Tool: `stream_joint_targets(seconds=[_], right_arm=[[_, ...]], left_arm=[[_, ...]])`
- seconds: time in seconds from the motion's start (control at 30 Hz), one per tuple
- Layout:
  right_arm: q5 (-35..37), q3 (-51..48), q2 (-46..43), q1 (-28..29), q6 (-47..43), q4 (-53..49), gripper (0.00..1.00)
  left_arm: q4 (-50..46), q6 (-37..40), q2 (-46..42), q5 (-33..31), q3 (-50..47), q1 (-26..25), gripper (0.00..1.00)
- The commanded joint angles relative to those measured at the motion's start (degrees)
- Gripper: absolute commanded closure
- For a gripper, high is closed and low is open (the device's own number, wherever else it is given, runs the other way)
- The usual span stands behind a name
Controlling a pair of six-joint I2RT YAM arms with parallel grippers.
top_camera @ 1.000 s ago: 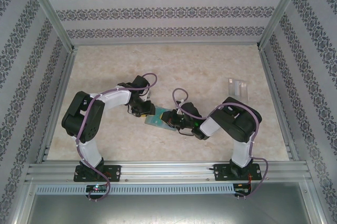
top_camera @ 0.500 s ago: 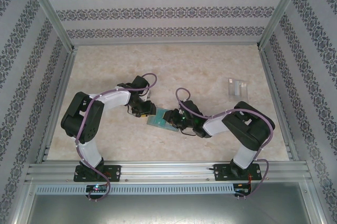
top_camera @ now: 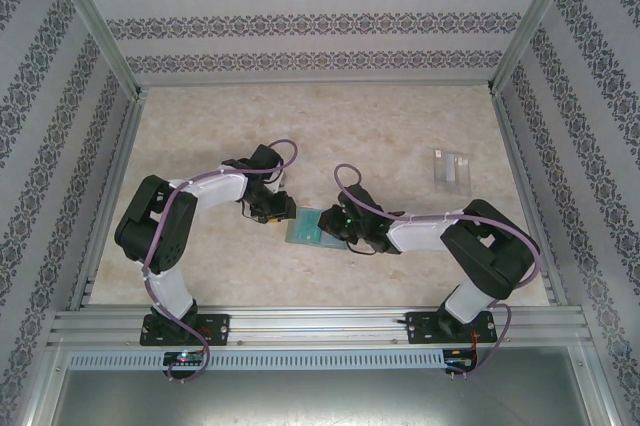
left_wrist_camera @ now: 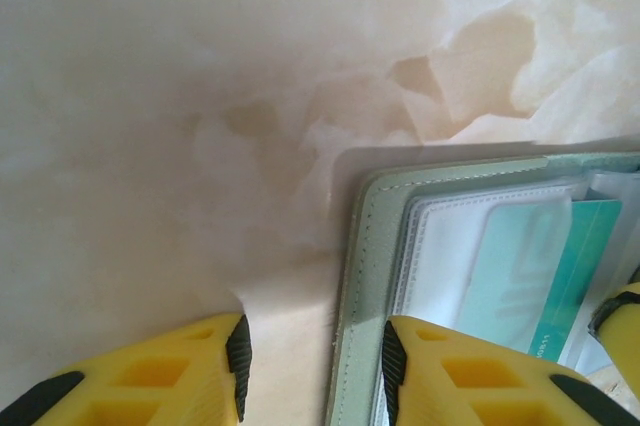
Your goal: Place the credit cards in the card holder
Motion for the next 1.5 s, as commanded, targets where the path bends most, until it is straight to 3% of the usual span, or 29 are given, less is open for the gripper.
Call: stream_joint_targets(seconds=[0.0, 0.1, 0.2, 0.43, 0.57, 1.47], right_arm=[[-0.1, 2.03, 2.65, 1.12, -1.11, -1.39, 0.89], [-0.22, 2.95, 4.03, 2.05, -1.02, -0.99, 0.89], [-0.13, 3.63, 3.88, 2.46, -0.98, -2.0, 0.83], [1.45, 3.67, -4.3, 3.39, -4.66, -10.55, 0.72], [3.63, 2.84, -6.58, 3.38, -5.87, -12.86, 0.7], [-0.4, 7.38, 4.39, 3.67, -5.21, -10.41, 0.79]], left_arm=[[1.62, -0.72, 0.93, 5.18, -1.44, -0.69, 0.59], [2.45, -0.82, 0.61, 5.29, -2.28, -0.7, 0.59], [2.1, -0.56, 0.88, 5.33, -2.41, -0.64, 0.59], [2.11, -0.43, 0.1, 5.06, -3.01, -0.65, 0.59], [3.11, -0.59, 0.43, 5.56, -3.12, -0.66, 0.6], [5.0, -1.31, -0.64, 7.48, -4.33, -0.76, 0.65]])
